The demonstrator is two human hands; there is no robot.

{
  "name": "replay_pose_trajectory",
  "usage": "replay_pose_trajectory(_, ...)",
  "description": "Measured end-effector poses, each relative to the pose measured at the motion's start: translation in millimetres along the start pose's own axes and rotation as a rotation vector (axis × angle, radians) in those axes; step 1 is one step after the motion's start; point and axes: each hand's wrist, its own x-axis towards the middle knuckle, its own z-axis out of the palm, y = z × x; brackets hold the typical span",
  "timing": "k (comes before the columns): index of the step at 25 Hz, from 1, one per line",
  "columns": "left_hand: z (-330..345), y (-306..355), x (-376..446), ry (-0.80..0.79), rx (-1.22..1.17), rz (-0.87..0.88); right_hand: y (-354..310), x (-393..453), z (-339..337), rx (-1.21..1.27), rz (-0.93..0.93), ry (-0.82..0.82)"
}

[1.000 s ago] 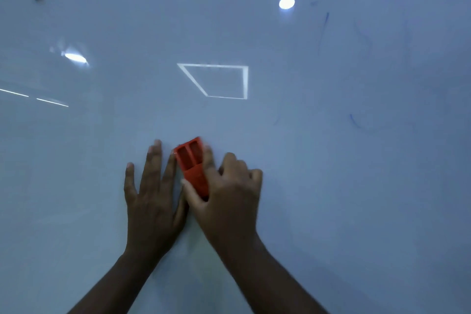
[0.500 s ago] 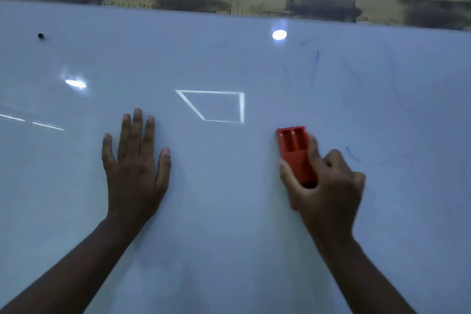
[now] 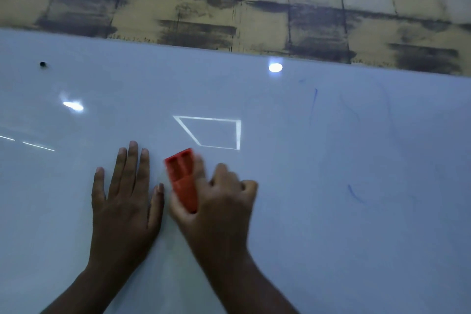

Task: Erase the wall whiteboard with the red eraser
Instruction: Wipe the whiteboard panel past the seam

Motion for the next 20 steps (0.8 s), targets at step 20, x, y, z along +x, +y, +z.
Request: replay_pose_trajectory(20, -7, 1, 42, 0.027, 0.004, 0.060, 135, 138, -25, -0.048, 0.356, 0.100)
